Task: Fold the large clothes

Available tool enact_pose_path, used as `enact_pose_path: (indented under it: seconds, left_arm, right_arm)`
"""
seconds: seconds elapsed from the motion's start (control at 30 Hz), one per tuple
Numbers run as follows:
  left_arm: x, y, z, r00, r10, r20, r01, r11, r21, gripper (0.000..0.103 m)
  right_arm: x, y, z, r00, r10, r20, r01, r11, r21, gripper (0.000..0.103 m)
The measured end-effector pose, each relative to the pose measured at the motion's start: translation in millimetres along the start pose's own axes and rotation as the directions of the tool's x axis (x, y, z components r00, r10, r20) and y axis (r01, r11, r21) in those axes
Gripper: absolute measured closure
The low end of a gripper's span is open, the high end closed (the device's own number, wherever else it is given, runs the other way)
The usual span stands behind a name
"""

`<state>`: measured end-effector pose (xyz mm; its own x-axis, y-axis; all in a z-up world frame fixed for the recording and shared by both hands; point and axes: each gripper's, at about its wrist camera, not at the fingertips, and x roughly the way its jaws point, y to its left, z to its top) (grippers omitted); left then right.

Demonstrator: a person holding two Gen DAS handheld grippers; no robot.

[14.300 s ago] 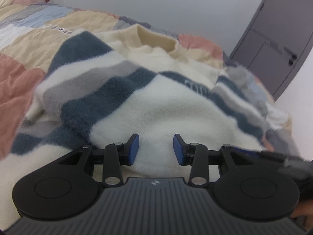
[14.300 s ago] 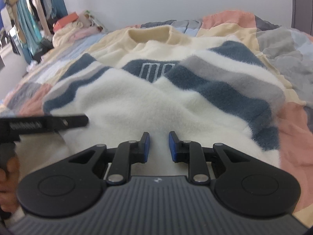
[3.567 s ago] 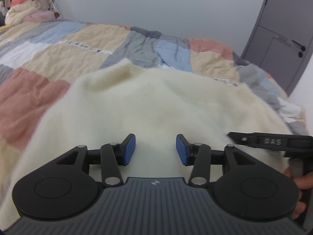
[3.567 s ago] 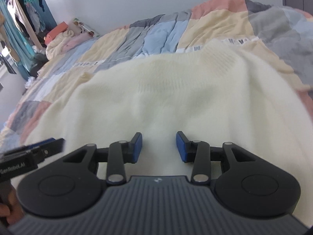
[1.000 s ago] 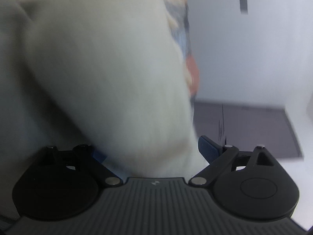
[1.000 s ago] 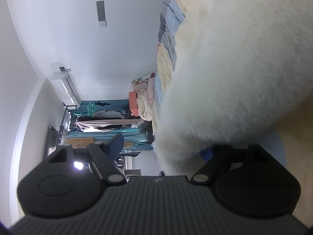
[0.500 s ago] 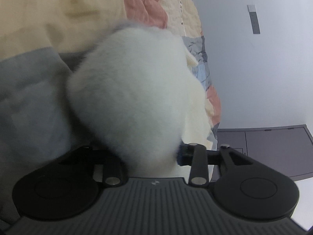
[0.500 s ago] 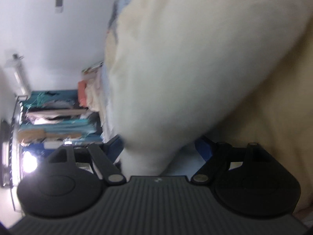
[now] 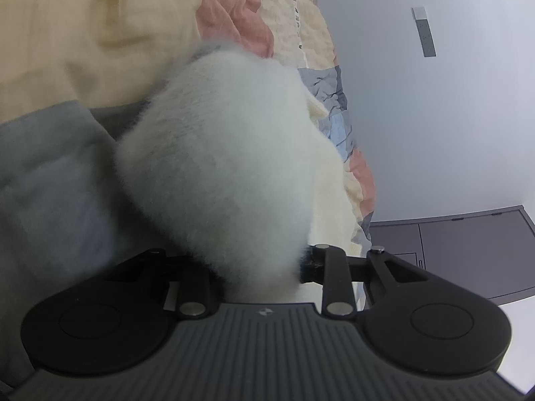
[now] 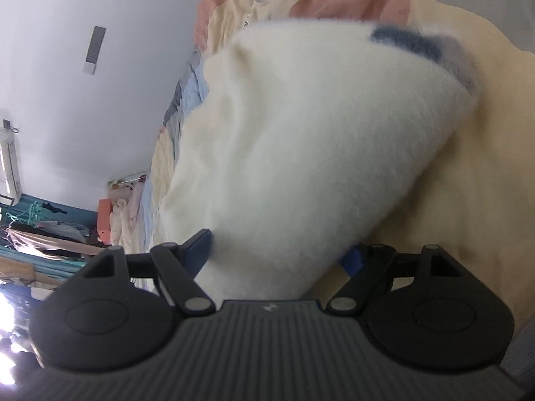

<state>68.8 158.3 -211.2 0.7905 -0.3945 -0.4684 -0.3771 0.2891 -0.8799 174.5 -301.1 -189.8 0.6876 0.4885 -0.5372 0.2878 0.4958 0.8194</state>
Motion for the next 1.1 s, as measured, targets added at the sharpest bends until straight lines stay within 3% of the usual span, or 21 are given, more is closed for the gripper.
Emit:
enact_pose_path:
  seconds: [0.17, 0.27, 0.4, 0.57, 0.7, 0.87, 1.1]
  left_arm:
    - [-4, -2, 2, 1.000, 0.003, 0.013, -0.003, 1.000, 0.029, 0.072]
    - [-13, -15, -2, 0.999, 0.008, 0.042, -0.012, 0.994, 0.105, 0.073]
    - [-38, -40, -11, 0.997, -0.026, 0.074, 0.010, 0.979, 0.203, 0.074]
    - [-77, -67, -17, 0.992, -0.068, 0.108, 0.038, 0.966, 0.255, 0.074]
    - [-110, -83, -27, 0.994, -0.041, 0.101, 0.010, 0.957, 0.291, 0.073]
    - [-138, -70, -40, 0.998, -0.006, 0.063, -0.012, 0.957, 0.291, 0.072]
    - [-135, -53, -51, 1.000, 0.023, 0.022, -0.028, 0.949, 0.313, 0.067]
  right_arm:
    - [-8, 8, -3, 0.999, 0.002, 0.034, 0.000, 0.998, -0.062, 0.048]
    - [-14, 13, -3, 0.998, 0.027, 0.057, -0.022, 0.996, -0.089, 0.056]
    - [-32, 30, 1, 0.993, 0.082, 0.084, -0.070, 0.989, -0.131, 0.058]
    - [-65, 50, 1, 0.985, 0.159, 0.067, -0.145, 0.974, -0.172, 0.058]
    - [-86, 66, -2, 0.985, 0.171, 0.031, -0.163, 0.969, -0.184, 0.058]
    - [-112, 56, -17, 0.986, 0.169, 0.012, -0.164, 0.968, -0.191, 0.055]
    - [-113, 36, -20, 0.988, 0.153, 0.025, -0.147, 0.976, -0.158, 0.053]
